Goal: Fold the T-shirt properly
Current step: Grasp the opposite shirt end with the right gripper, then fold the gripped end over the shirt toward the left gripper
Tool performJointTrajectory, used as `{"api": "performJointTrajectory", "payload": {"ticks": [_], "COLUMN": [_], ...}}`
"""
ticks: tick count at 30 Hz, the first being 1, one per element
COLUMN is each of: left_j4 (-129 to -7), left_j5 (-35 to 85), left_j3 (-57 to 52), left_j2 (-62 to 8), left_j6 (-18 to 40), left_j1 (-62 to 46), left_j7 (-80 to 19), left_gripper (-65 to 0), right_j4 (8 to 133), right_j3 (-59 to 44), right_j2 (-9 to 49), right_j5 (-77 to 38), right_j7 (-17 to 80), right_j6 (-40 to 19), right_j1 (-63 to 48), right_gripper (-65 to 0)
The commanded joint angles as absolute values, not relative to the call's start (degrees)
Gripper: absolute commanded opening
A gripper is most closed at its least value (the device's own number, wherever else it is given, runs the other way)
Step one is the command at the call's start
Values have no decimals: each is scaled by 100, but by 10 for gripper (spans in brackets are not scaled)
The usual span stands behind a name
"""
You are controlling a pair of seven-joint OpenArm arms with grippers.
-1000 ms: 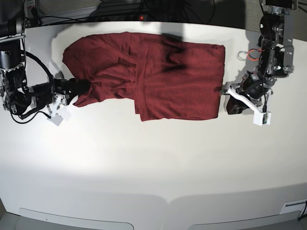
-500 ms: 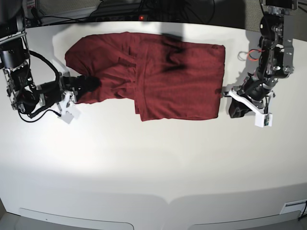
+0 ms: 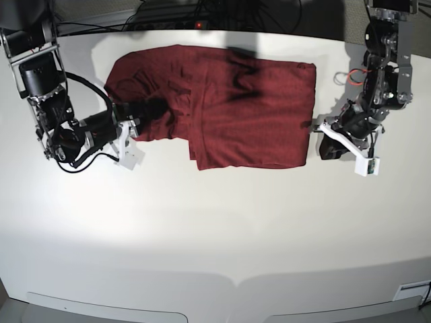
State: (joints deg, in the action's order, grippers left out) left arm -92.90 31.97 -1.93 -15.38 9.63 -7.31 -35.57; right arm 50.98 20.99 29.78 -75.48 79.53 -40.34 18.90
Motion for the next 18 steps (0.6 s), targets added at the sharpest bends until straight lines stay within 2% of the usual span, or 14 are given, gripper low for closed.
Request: {"api": "performJointTrajectory", "payload": {"ticks": [1, 2, 3, 7, 13, 18], "left_j4": [-9402, -9402, -9402, -9402, -9402, -9400], "left_j5": [3238, 3236, 3238, 3216, 3094, 3089], "left_j3": [-233, -233, -233, -233, -231, -222], "left_j2": [-1592, -1592, -1592, -1594, -1605, -1605], "left_j6": [1011, 1011, 1011, 1011, 1011, 1011], "left_j1": [-652, -655, -655, -666, -670, -757], "left_j7": [-3487, -3514, -3520, -3516, -3516, -3472], "left_gripper": [-576, -576, -576, -576, -576, -577], "right_j4": [5100, 5100, 5100, 5118, 5140, 5144], "right_j3": [2106, 2106, 2102, 1997, 1828, 1828], "right_j2": [3017, 3024, 3046, 3301, 3992, 4154], "right_j5": [-7192, -7157, -7150, -7303, -8381, -8500], "right_j7": [8000, 8000, 8000, 8000, 8000, 8000], "right_j6": [-4000, -4000, -4000, -4000, -4000, -4000], "right_j1": [1920, 1920, 1920, 1984, 2399, 2724], "right_gripper": [-562, -639, -650, -650, -650, -650]}}
